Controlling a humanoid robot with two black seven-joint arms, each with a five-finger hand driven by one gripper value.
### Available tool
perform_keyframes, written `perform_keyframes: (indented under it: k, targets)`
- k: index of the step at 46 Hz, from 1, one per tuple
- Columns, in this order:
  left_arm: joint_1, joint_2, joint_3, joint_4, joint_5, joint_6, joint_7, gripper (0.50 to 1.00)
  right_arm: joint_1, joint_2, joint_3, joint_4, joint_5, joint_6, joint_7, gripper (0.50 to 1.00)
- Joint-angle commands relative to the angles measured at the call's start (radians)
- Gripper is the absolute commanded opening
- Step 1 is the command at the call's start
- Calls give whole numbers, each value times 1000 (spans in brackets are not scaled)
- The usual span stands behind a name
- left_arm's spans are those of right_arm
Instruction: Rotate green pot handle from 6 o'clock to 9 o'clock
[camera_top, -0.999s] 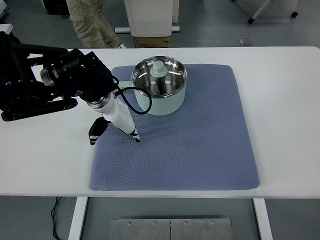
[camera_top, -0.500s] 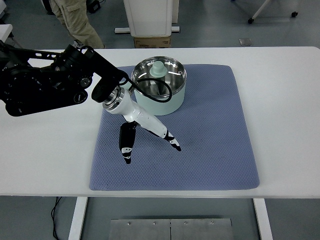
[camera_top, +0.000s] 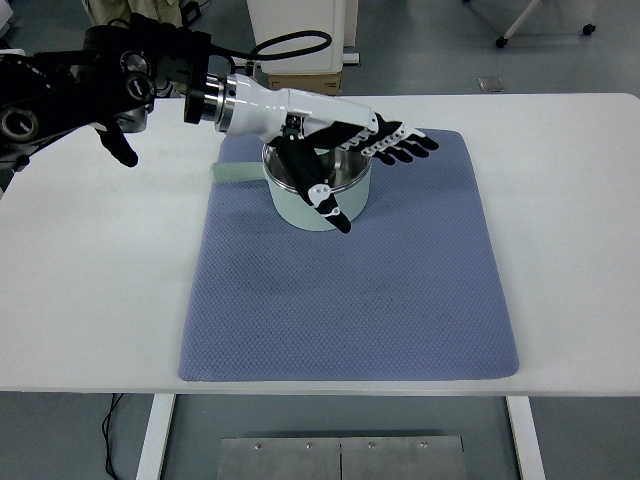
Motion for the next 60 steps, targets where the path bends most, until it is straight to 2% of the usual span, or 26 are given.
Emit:
perform_keyframes:
  k: [1, 27, 32, 50, 60]
  targets:
    - [20, 1, 0, 28, -76, 0, 0, 1000, 1, 0, 0, 0, 0, 0, 0, 1000]
    - [140, 52, -1, 249, -527, 0, 2, 1000, 1, 0, 0, 0, 0, 0, 0, 1000]
    - [174, 52, -1, 325, -610, 0, 5, 1000, -1, 0, 0, 0, 0, 0, 0, 1000]
    - [284, 41, -9, 549, -768, 0, 6, 1000, 1, 0, 0, 0, 0, 0, 0, 1000]
    - [343, 23, -110, 588, -768, 0, 8, 1000, -1, 0, 0, 0, 0, 0, 0, 1000]
